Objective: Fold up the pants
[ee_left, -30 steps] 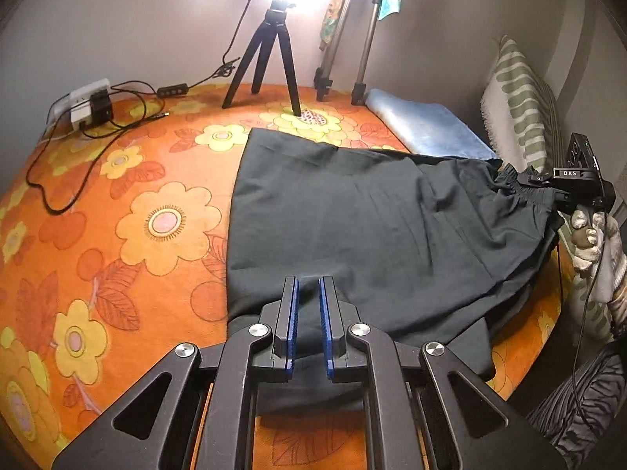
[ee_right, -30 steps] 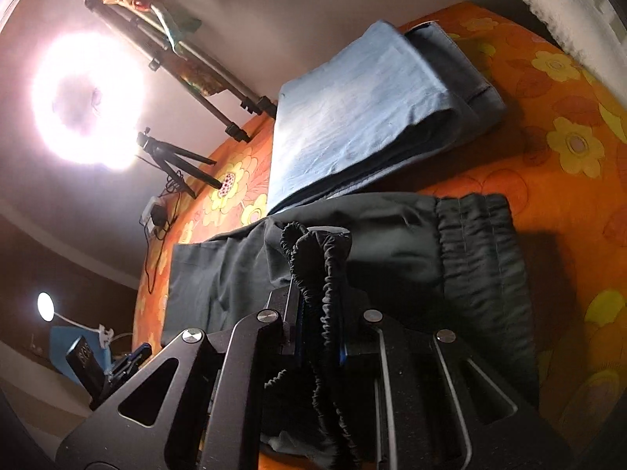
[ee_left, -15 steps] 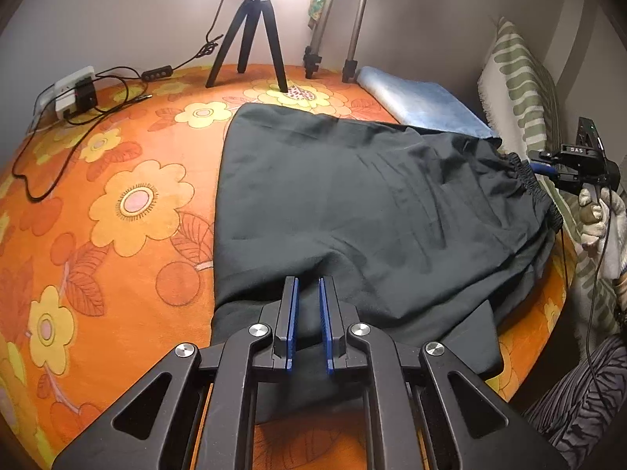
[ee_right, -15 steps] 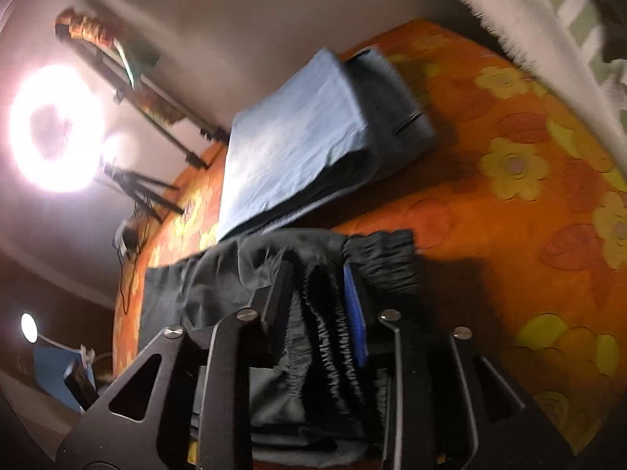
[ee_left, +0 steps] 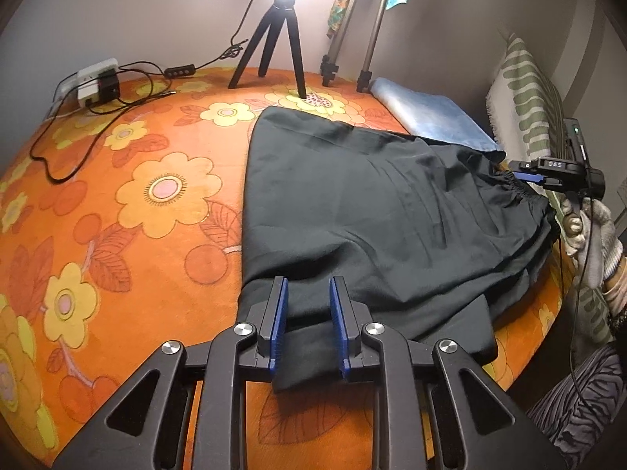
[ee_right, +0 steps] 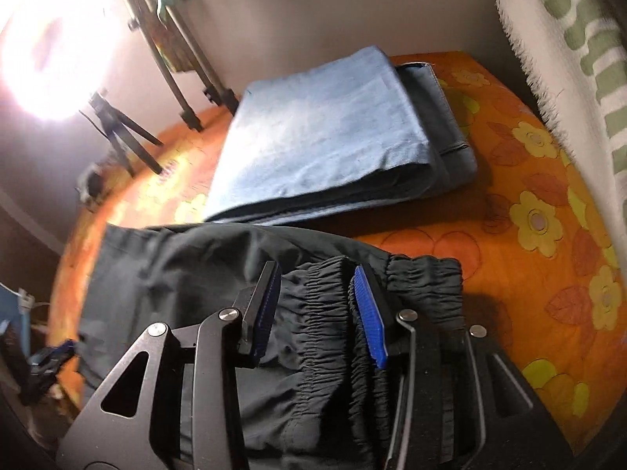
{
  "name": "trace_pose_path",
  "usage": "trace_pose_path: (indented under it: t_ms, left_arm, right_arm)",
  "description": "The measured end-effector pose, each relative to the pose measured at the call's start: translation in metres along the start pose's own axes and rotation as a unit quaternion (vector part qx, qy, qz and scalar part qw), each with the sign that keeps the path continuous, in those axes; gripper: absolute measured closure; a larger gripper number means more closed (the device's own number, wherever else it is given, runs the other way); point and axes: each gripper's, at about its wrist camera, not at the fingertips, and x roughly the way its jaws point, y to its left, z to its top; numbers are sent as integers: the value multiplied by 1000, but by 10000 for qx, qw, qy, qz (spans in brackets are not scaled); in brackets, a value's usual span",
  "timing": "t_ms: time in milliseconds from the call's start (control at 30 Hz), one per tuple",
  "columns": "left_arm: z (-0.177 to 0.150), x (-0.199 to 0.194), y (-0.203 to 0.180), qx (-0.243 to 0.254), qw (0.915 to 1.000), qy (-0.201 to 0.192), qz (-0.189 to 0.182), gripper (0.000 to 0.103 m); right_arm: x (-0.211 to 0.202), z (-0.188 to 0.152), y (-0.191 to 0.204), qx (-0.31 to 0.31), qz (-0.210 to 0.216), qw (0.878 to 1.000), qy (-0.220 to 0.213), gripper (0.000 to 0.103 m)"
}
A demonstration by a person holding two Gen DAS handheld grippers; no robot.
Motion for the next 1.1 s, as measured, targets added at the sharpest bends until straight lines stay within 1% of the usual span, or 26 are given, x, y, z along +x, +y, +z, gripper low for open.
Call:
trace_pose_path:
  t_ms: [67, 100, 133, 200, 267, 333, 400, 433, 467, 567, 633, 667, 700, 733, 767, 800, 833, 900, 933, 967, 1033, 1067, 1100]
  left_arm:
    - [0, -3, -1, 14, 10000, -36, 18, 83]
    - [0, -4, -1, 15, 10000, -49, 16, 83]
    - [0, -5, -1, 17, 10000, -65, 0, 83]
    - [0, -4, -2, 29, 10000, -66, -1, 83]
    - [0, -2, -2, 29, 10000, -38, 24, 83]
    - [-1, 1, -1, -18, 10000, -14, 22, 83]
    - [-2, 0, 0, -40, 10000, -12, 35, 83]
    - [-3, 0, 1, -36, 10000, -10, 52, 83]
    - [-4, 0, 3, -40, 10000, 0, 73, 83]
    - [-5, -1, 8, -115, 9999, 13, 103, 83]
    - [-6, -1, 12, -189, 9998, 18, 101, 83]
    - [-6, -1, 13, -213, 9997, 22, 102, 83]
    - [-6, 0, 13, -217, 9997, 27, 106, 83]
    - [-6, 0, 13, -211, 9997, 29, 120, 83]
    - [-6, 0, 13, -212, 9997, 26, 125, 83]
    - [-6, 0, 13, -217, 9997, 20, 120, 83]
    - [-6, 0, 13, -210, 9997, 16, 133, 83]
    - [-6, -2, 14, -220, 9997, -5, 137, 83]
    - [-7, -2, 14, -235, 9996, -9, 135, 80]
    - [-7, -3, 16, -259, 9995, -21, 153, 74]
    - [-7, -5, 19, -320, 9993, -44, 172, 72]
    - [-7, -6, 21, -364, 9992, -46, 177, 72]
    - [-7, -6, 23, -393, 9991, -45, 180, 72]
  right_arm:
    - [-5, 2, 3, -19, -197, 9997, -113, 61]
    - [-13, 3, 4, 39, -179, 9995, -243, 61]
    - [-21, 5, 4, 63, -96, 9993, -346, 61]
    - [-32, 8, 9, 50, 216, 9984, -521, 61]
    - [-28, 10, 7, 182, 437, 9981, -391, 61]
    - [-11, 9, 1, 416, 501, 9978, -85, 61]
    - [4, 6, -6, 526, 337, 9979, 156, 61]
    - [9, 4, -10, 545, 134, 9981, 261, 61]
    - [11, 4, -13, 547, 46, 9980, 298, 61]
    - [11, 2, -17, 597, 100, 9975, 358, 61]
    - [11, 1, -14, 517, -18, 9980, 370, 61]
    - [11, 0, -11, 481, -21, 9981, 392, 61]
    - [11, -2, -8, 434, 67, 9982, 403, 61]
    - [11, -3, -5, 386, 144, 9982, 426, 65]
    - [11, -5, -2, 300, 158, 9984, 445, 71]
    - [10, -7, 2, 190, 74, 9989, 412, 86]
    - [9, -9, 5, 109, 6, 9992, 384, 92]
    - [2, -10, 8, 82, 57, 9996, 273, 94]
    - [-4, -10, 9, 95, 82, 9997, 202, 95]
    - [-13, -10, 10, 76, 75, 9999, 81, 96]
    - [-24, -8, 9, 14, -156, 9999, -64, 96]
    - [-28, -7, 7, -75, -482, 9987, -172, 96]
    - [-28, -6, 6, -157, -653, 9975, -199, 96]
